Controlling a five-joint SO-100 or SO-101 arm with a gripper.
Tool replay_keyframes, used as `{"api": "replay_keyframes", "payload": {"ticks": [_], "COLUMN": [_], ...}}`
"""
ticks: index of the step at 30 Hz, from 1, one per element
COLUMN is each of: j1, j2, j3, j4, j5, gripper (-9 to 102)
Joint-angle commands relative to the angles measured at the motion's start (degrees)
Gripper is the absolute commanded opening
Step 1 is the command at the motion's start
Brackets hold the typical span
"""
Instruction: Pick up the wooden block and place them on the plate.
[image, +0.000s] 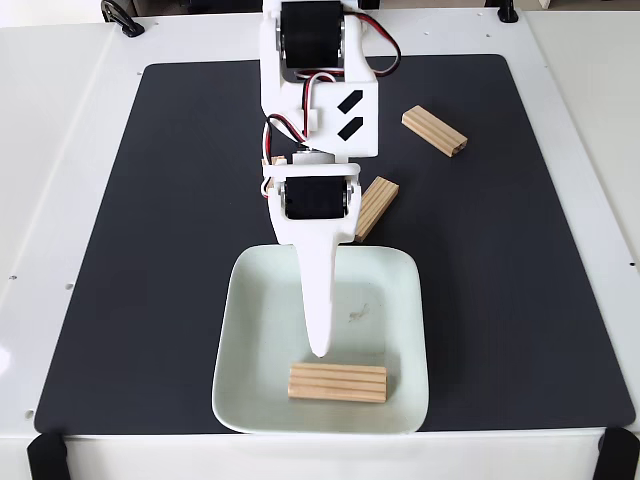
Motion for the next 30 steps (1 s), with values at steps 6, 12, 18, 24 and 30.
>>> {"api": "replay_keyframes", "payload": {"ticks": [6,12,18,24,30], "j1": [0.00,-0.62,-2.81,-8.53,-11.43], "j2": [10.20,20.83,35.95,51.86,56.51], "j3": [4.57,14.24,33.13,54.58,58.36], "j4": [-0.26,-0.26,-0.18,1.85,14.94], "j5": [0.44,0.44,-1.05,-21.80,-57.74], "gripper": [34,2,-1,0,0]}}
